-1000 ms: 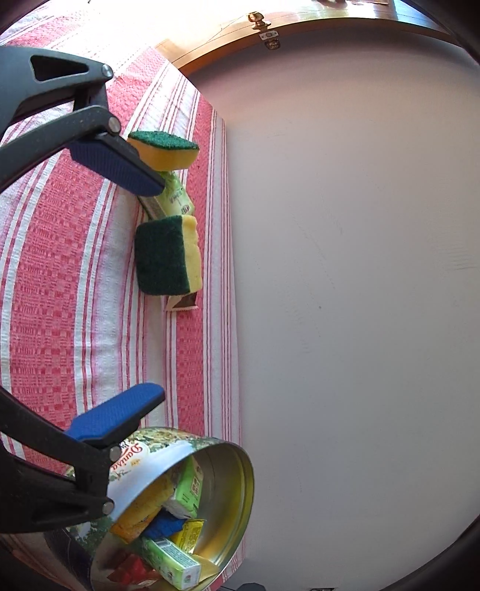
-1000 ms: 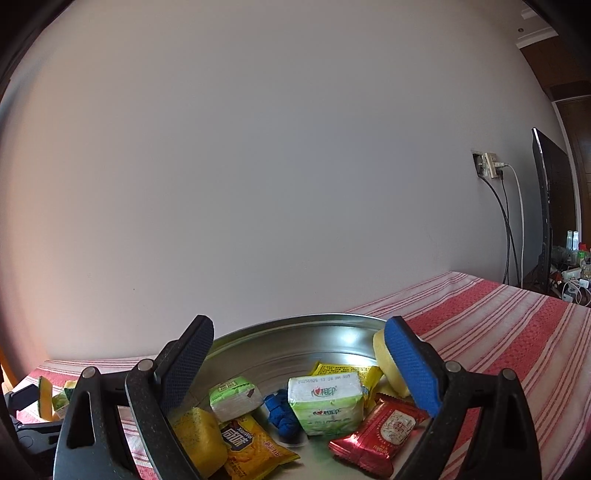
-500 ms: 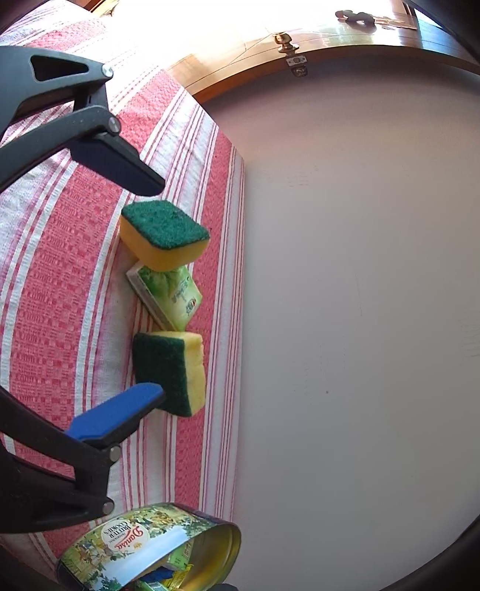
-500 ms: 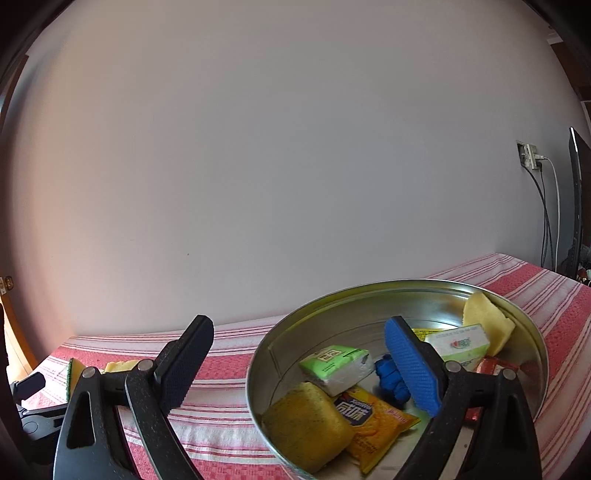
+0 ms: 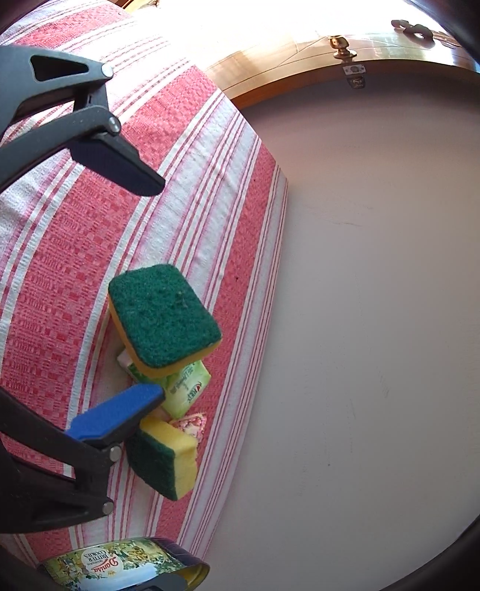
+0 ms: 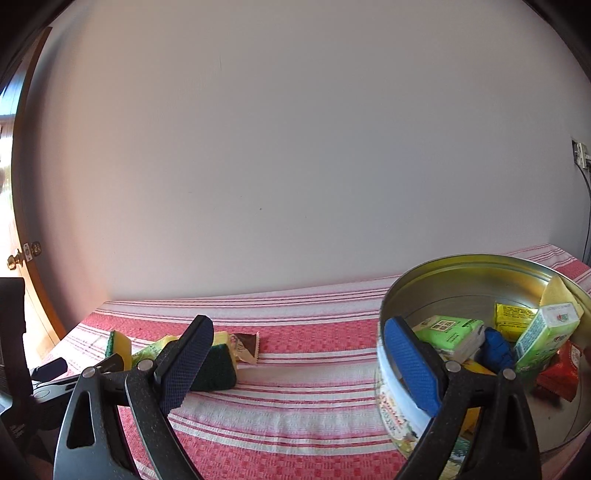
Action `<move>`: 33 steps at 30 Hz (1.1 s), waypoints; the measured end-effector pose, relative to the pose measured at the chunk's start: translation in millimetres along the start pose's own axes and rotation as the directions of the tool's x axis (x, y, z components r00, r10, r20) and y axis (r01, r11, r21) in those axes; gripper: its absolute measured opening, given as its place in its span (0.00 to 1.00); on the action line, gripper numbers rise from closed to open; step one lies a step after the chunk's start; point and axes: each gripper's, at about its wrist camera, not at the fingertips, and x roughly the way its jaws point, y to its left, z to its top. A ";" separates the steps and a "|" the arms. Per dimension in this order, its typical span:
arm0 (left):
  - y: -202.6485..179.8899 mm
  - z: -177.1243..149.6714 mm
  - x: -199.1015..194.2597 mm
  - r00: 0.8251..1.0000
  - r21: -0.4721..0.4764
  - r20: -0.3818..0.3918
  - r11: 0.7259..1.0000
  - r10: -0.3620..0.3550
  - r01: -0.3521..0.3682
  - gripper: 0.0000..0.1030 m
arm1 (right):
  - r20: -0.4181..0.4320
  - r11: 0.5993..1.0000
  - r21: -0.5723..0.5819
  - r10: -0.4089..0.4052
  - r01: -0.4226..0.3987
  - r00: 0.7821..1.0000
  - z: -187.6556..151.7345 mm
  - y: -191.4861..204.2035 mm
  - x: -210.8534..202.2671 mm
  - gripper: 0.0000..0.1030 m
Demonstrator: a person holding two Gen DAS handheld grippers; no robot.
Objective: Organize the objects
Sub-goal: 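Move both grippers back toward the green-and-yellow scouring sponges, then grasp a green scouring sponge with the left gripper while the right grasps another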
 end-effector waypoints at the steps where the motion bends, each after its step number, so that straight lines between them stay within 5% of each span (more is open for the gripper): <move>1: 1.4 1.1 3.2 1.000 -0.002 -0.009 1.000 -0.002 0.002 0.99 | -0.015 1.000 0.000 0.012 -0.012 1.000 0.0 2.6 3.9 0.93; 9: 5.8 11.9 26.7 0.999 -0.042 -0.052 0.999 -0.014 0.011 0.99 | -0.147 0.996 -0.005 0.092 -0.094 0.985 -6.4 34.0 31.7 0.93; 18: 26.8 14.4 60.4 0.978 -0.163 -0.175 0.983 -0.115 0.086 0.97 | -0.260 0.991 0.043 0.136 -0.130 0.956 -9.7 46.3 64.1 0.93; 23: 27.0 16.0 55.0 0.975 -0.148 -0.158 0.980 -0.154 0.131 0.73 | -0.343 0.988 0.057 0.157 -0.146 0.926 -13.0 58.6 86.4 0.93; 27: 24.8 15.2 47.1 0.980 -0.119 -0.139 0.985 -0.143 0.127 0.71 | -0.417 0.989 0.059 0.148 -0.135 0.897 -19.5 66.3 106.7 0.91; 29: 26.7 16.7 39.4 0.982 -0.140 -0.119 0.981 -0.149 0.132 0.71 | -0.427 0.984 0.079 0.179 -0.161 0.886 -20.6 64.3 108.8 0.81; 31: 28.7 19.7 28.0 0.987 -0.150 -0.078 0.980 -0.141 0.128 0.71 | -0.406 0.978 0.084 0.207 -0.189 0.890 -19.9 64.8 105.2 0.70; 33: 28.9 21.7 13.9 0.992 -0.143 -0.033 0.983 -0.119 0.113 0.71 | -0.383 0.978 0.076 0.211 -0.196 0.899 -19.0 66.7 99.1 0.70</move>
